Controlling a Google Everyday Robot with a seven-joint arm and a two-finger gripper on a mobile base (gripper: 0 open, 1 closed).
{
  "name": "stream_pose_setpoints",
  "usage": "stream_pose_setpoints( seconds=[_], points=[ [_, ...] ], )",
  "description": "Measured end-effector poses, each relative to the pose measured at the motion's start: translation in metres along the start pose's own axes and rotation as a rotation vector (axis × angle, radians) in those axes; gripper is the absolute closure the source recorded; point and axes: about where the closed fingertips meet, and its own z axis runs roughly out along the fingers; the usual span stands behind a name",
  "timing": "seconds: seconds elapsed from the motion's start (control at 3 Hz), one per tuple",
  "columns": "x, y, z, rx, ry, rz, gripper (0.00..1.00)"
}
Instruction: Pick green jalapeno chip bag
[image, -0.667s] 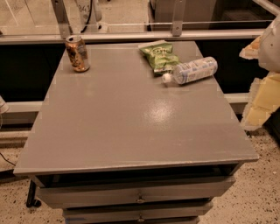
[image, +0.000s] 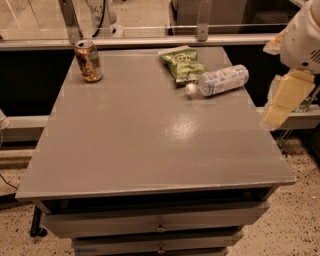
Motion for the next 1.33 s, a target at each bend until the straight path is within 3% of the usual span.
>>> stream_pose_setpoints(
  seconds=[0.33,0.67,1.33],
  points=[
    [-0.036,-0.054,0.020,0.057,-0.081,0.022,0.00],
    [-0.077,-0.104,0.047,0.078,-0.160,0.056,0.00],
    [-0.133,-0.173,0.137,-0.032,-0.338,0.225,0.00]
  ],
)
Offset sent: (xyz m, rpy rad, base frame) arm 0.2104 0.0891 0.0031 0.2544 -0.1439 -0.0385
